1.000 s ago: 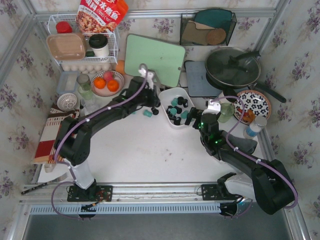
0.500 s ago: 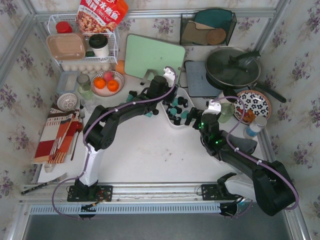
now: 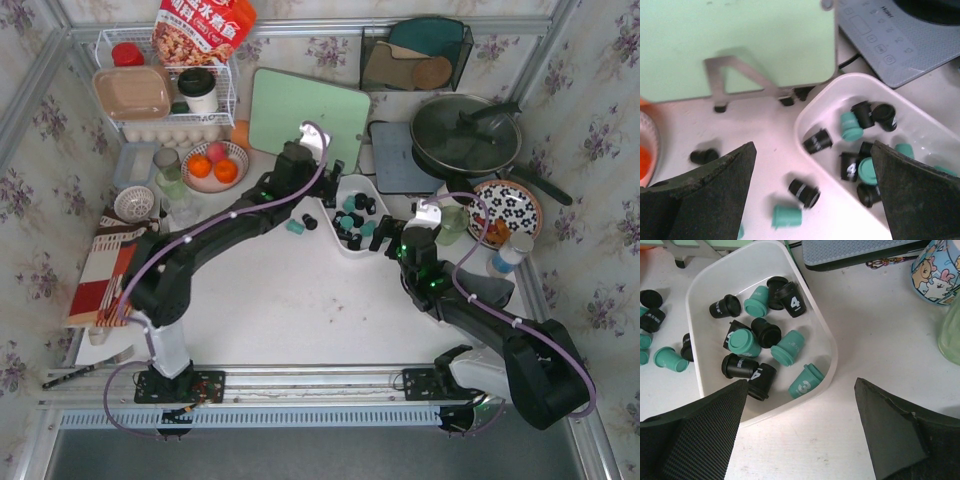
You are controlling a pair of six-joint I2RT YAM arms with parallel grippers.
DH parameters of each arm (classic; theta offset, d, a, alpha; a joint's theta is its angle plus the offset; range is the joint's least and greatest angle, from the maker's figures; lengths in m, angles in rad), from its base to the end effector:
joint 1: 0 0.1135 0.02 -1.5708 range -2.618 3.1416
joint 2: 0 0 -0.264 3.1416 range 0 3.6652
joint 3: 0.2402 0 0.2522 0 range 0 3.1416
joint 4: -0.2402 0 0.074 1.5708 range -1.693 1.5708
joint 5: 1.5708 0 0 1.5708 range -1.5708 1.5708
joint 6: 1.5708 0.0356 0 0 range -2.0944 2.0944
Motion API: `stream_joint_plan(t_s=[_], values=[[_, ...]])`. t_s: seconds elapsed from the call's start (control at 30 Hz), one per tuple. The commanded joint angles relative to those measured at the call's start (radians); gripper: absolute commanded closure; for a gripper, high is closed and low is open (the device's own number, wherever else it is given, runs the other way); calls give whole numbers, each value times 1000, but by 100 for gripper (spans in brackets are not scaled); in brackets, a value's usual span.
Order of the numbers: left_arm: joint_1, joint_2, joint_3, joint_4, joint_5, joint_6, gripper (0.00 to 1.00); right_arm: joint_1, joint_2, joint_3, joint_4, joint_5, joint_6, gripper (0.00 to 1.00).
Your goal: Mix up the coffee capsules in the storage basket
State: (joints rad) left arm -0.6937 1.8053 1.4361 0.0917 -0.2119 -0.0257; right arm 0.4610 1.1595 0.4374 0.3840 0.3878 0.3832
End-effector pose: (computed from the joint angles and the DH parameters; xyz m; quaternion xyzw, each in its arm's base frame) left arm 0.3401 -0.2731 0.3080 0.2000 0.7707 -0.1319 0.5905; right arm 0.2199 0.0942 0.2031 0.0802 0.8044 0.0889 0.5819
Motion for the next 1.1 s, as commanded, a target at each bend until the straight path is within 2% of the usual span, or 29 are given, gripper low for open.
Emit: stream_joint_plan(t_s=[0.0, 0.17, 0.37, 0.53, 0.7, 0.77, 0.87, 0.93, 1.07], values=[[0, -197, -116, -142, -164, -39, 0, 1, 13, 10, 32, -48, -36, 6], [4, -502, -253, -376, -260, -126, 0, 19, 8, 22, 39, -113, -92, 14], [14, -958, -450, -619, -372, -280, 0, 44, 53, 50, 75, -195, -184, 16], [16, -1225, -546, -773, -315, -275, 0, 90, 145, 148, 35, -296, -273, 17], [16, -1383, -672, -781, -346, -249, 0, 165, 268, 301, -46, -344, -371, 16], [16, -1416, -712, -767, -371, -235, 0, 172, 332, 369, -85, -349, -388, 15], [23, -1429, -738, -741, -325, -186, 0, 173, 444, 460, -127, -351, -411, 16], [37, -1421, -742, -739, -273, -197, 0, 174, 517, 529, -168, -350, -417, 19], [52, -1388, -735, -751, -189, -212, 0, 193, 651, 679, -259, -356, -419, 31]])
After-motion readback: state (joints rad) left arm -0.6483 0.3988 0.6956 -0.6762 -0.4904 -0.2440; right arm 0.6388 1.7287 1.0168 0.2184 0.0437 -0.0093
